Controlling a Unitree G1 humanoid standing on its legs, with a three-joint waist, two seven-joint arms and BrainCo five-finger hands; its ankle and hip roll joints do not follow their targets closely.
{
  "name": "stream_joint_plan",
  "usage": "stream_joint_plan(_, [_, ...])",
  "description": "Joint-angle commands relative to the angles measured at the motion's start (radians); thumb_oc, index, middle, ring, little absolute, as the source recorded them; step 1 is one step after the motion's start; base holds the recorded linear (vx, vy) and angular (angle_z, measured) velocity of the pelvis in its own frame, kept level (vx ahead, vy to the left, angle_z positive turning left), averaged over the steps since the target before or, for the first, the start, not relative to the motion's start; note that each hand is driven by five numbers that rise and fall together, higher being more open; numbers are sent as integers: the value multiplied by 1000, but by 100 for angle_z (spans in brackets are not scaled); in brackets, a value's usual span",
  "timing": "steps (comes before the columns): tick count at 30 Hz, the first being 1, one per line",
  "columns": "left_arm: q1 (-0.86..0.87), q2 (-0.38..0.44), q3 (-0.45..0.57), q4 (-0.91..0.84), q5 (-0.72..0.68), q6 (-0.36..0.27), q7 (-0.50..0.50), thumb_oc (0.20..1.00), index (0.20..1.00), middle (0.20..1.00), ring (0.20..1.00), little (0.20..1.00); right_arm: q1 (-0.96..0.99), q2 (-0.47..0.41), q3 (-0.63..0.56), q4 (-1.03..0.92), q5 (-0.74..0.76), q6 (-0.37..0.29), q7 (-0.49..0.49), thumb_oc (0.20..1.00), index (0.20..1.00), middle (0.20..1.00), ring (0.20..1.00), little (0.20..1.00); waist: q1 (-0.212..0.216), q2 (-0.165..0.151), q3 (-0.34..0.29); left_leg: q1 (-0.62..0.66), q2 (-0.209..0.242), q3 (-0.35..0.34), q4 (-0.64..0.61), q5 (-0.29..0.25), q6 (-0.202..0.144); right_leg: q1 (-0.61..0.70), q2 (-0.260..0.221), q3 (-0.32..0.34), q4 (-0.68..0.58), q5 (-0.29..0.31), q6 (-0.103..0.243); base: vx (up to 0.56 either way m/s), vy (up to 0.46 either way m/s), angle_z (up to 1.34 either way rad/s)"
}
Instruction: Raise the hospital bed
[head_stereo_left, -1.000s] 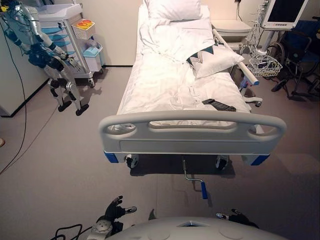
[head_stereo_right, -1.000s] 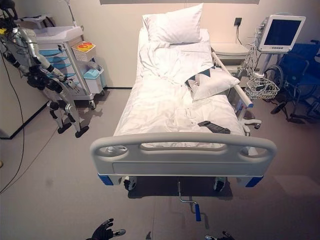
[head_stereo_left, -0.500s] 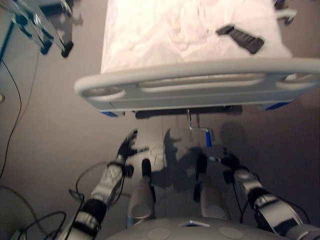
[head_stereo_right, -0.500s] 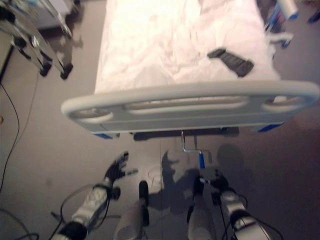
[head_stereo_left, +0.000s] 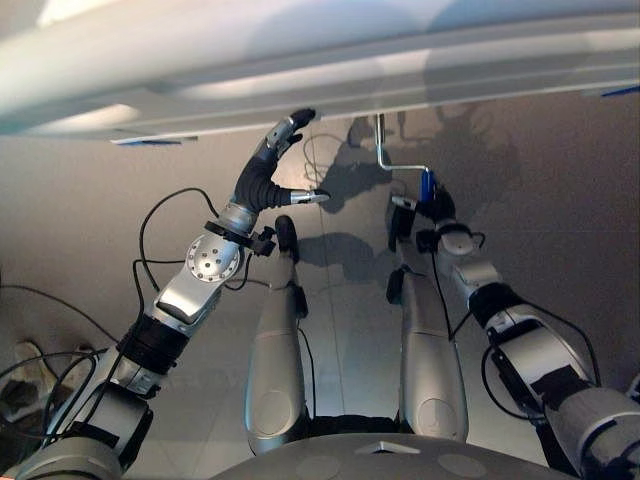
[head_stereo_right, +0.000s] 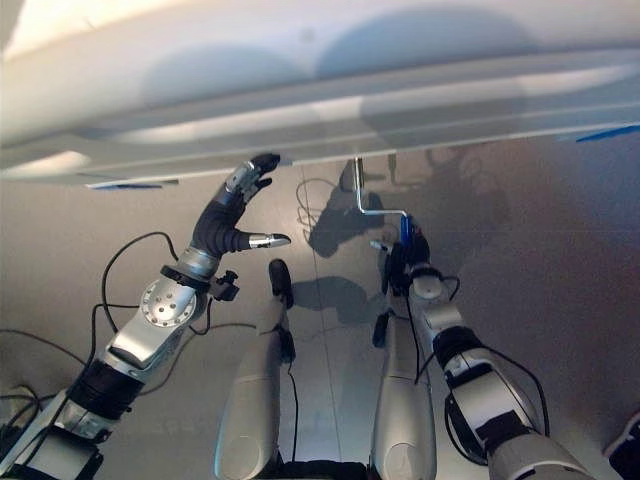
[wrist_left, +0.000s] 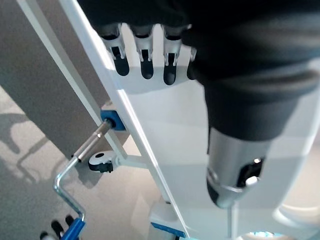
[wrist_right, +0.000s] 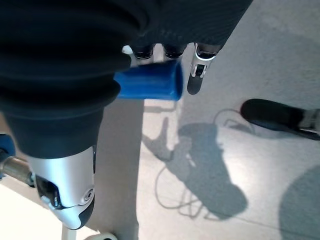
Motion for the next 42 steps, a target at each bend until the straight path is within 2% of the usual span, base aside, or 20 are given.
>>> stream_joint_plan(1, [7, 42, 33, -173, 2, -70, 29, 1000, 1000, 1000, 1000, 1000, -28, -23, 28, -16, 52, -36, -12, 1000, 1000, 1000, 1000, 1000, 6, -34, -24, -101, -9, -39, 102, -7, 19, -19, -24, 8, 71, -60, 94, 26, 17, 6])
stream_joint_plan(5, [-26, 40, 46, -222, -33, -76, 40, 1000, 1000, 1000, 1000, 1000, -101, -45, 39, 67, 103, -20, 5, 1000, 1000, 1000, 1000, 1000, 16, -33, -24, -160, -15, -46, 121, -15, 21, -64, -29, 3, 73, -58, 90, 27, 10, 9])
stream_joint_plan(12, [-42, 36, 74, -267, -53, -80, 44, 1000, 1000, 1000, 1000, 1000, -156, -58, 64, 102, 146, -8, 31, 1000, 1000, 1000, 1000, 1000, 25, -40, -24, -222, -18, -55, 144, -24, 24, -106, -32, -4, 75, -57, 85, 17, -5, 5])
stream_joint_plan(20, [-27, 23, 86, -278, -40, -77, 59, 1000, 1000, 1000, 1000, 1000, -194, -58, 73, 145, 165, 0, 43, 1000, 1000, 1000, 1000, 1000, 35, -43, -24, -238, -21, -59, 138, -28, 25, -116, -29, -13, 61, -59, 83, 4, 3, 1])
stream_joint_plan(30, [-43, 5, 89, -291, -31, -81, 77, 1000, 1000, 1000, 1000, 1000, -241, -62, 80, 243, 149, 25, 57, 1000, 1000, 1000, 1000, 1000, 45, -30, -24, -251, -25, -58, 140, -35, 27, -128, -29, -11, 57, -63, 83, 3, 4, 1])
stream_joint_plan(31, [-44, 2, 88, -292, -33, -80, 77, 1000, 1000, 1000, 1000, 1000, -242, -62, 82, 246, 145, 26, 59, 890, 890, 890, 890, 890, 44, -30, -24, -252, -24, -57, 141, -36, 28, -130, -29, -10, 59, -64, 83, 0, 0, 0])
stream_joint_plan(32, [-45, 1, 86, -291, -31, -79, 78, 1000, 1000, 1000, 1000, 1000, -241, -62, 83, 246, 144, 27, 61, 598, 598, 598, 598, 598, 44, -30, -24, -252, -25, -56, 141, -37, 29, -130, -28, -10, 58, -64, 82, 0, 0, 0])
stream_joint_plan(33, [-48, 2, 86, -291, -24, -78, 81, 1000, 1000, 1000, 1000, 1000, -240, -62, 83, 249, 144, 25, 62, 200, 200, 200, 200, 200, 45, -29, -24, -252, -26, -56, 141, -37, 29, -131, -28, -9, 58, -64, 83, 0, 0, 0])
stream_joint_plan(42, [-39, 4, 95, -302, -24, -84, 87, 1000, 1000, 1000, 1000, 1000, -230, -55, 87, 241, 150, 19, 70, 200, 200, 200, 200, 200, 45, -27, -24, -252, -27, -51, 134, -35, 29, -133, -29, -7, 51, -62, 85, 0, 0, 0])
